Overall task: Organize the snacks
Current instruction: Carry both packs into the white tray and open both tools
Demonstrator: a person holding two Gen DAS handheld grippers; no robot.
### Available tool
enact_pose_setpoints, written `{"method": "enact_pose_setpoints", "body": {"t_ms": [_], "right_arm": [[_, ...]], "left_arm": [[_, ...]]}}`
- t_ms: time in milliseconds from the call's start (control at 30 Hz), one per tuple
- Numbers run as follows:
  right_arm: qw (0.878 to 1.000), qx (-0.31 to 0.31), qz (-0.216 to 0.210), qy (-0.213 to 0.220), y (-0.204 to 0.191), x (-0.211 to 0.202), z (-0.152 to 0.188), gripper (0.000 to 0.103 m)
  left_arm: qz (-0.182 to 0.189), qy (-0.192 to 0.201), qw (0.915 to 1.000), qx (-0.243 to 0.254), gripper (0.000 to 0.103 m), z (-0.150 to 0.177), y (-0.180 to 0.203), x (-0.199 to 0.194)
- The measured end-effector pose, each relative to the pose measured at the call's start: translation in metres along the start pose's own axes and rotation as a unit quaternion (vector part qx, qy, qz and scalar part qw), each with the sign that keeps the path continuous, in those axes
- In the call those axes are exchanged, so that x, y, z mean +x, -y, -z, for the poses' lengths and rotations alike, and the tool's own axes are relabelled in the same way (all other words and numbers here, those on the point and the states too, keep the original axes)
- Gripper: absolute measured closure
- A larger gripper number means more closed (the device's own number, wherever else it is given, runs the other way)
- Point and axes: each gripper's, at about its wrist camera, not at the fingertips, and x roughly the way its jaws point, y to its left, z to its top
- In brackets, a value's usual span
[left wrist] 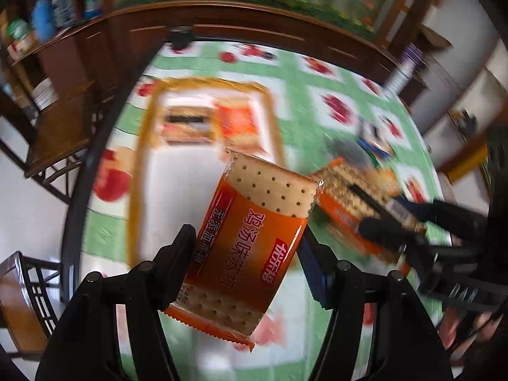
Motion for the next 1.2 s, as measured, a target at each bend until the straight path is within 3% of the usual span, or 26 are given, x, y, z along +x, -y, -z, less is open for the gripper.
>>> {"method": "enact_pose_setpoints", "body": {"t_ms": [167,433,600,667,800,1200], "right_arm": [[1.000,-0.001,-0.003,0.015,-0.022,0.053,-0.041,0.048],[0.999,0.009,0.017,0.032,-0.028,0.115,-0.072,0.049],[0.999,0.005,0.025,0.032,-0.028,0.137,-0.075,0.049],[0.999,-0.001,0.027,0.028,-0.029,0.144,-0.073,0.049],[0.999,-0.009,0.032,0.025,-0.033,0.153,-0.072,0.049],[0.999,-0.013,0.034,-0.005,-0.034,0.163,-0.063,0.048]], "left_arm": [[-0.043,-0.002,0.9989,-0.021,0.040,-0.028,-0.025,0.027],[-0.059,-0.007,0.9963,-0.063,0.040,-0.046,-0.056,0.066],[-0.048,-0.023,0.9947,-0.089,0.040,-0.049,-0.067,0.088],[-0.047,-0.020,0.9950,-0.085,0.047,-0.050,-0.064,0.091],[-0.052,-0.025,0.9945,-0.088,0.048,-0.051,-0.063,0.098],[-0.087,-0.022,0.9938,-0.066,0.048,-0.044,-0.056,0.097]]}}
